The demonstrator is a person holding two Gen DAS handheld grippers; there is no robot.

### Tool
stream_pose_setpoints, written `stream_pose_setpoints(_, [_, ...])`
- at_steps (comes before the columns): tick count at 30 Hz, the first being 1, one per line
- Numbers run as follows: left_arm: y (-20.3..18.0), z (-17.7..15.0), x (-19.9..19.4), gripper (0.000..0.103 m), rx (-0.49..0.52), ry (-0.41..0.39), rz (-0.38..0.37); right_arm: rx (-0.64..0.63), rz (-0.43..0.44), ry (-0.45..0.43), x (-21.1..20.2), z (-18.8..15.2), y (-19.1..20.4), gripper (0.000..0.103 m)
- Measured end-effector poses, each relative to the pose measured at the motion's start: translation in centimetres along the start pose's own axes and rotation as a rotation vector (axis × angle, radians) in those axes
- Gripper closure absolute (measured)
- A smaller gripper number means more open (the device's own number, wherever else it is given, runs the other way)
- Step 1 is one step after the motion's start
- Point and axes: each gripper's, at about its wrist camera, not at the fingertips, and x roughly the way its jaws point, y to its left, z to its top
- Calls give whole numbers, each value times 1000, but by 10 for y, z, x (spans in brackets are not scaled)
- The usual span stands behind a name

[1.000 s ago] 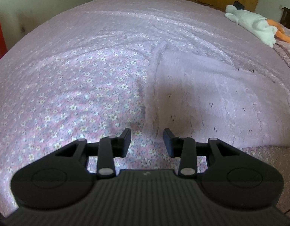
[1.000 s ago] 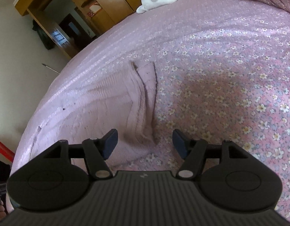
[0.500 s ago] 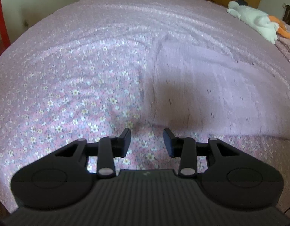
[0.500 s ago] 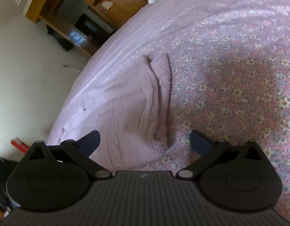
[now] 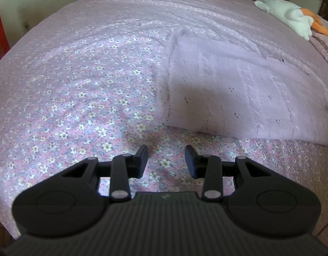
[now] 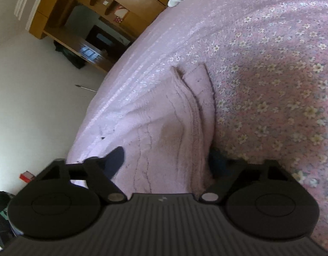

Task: Fold small clothes

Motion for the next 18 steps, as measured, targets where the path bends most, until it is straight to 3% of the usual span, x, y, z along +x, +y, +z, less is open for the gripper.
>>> stream_pose_setpoints(2, [-1, 0, 1, 63, 2, 6, -3, 11, -26, -21, 5, -2, 1, 36])
stream_pose_setpoints(4, [-1, 0, 2, 63, 0, 18, -6, 36, -40, -40, 6, -8, -2, 57])
stream_pose_setpoints(6, [-1, 0, 3, 63, 2, 29, -6, 60, -41, -55, 2, -10, -10, 66])
stream_pose_setpoints(13, [-1, 0, 1, 63, 2, 42, 7, 82, -6, -50, 2, -8, -13, 71])
stream_pose_setpoints(18, [2, 2, 1, 63, 5, 35, 33, 46, 78, -59, -4, 0, 6, 71])
